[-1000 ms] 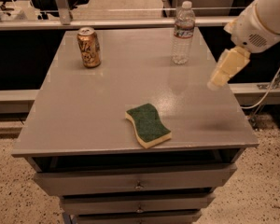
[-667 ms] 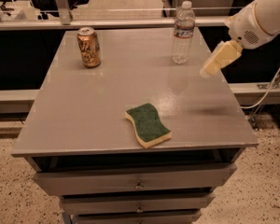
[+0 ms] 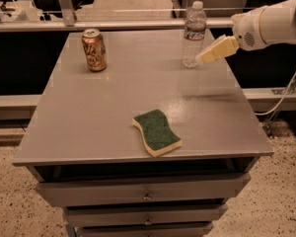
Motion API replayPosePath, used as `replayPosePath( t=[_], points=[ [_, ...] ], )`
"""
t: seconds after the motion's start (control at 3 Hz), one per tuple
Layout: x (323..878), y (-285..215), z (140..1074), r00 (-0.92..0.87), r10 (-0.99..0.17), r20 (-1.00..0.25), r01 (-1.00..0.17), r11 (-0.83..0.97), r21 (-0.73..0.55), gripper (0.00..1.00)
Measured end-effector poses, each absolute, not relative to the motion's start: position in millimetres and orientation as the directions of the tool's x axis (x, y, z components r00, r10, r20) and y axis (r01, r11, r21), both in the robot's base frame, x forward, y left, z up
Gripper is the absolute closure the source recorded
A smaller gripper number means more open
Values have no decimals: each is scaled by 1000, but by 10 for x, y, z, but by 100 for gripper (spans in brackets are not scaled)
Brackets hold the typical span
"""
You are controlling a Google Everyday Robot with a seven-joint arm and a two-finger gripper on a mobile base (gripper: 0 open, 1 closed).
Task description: Pick water bottle
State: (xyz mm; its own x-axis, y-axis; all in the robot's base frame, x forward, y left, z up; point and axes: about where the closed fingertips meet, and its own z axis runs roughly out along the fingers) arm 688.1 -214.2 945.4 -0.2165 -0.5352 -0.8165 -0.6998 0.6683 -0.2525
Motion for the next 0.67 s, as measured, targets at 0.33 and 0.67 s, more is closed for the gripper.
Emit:
replayPosePath(
  t=[0.33, 0.67],
  points=[
    [7147, -2013, 9393, -186, -426, -885, -675, 711, -200, 0],
    [7345, -1865, 9344, -165, -346, -924, -669, 727, -153, 0]
  ],
)
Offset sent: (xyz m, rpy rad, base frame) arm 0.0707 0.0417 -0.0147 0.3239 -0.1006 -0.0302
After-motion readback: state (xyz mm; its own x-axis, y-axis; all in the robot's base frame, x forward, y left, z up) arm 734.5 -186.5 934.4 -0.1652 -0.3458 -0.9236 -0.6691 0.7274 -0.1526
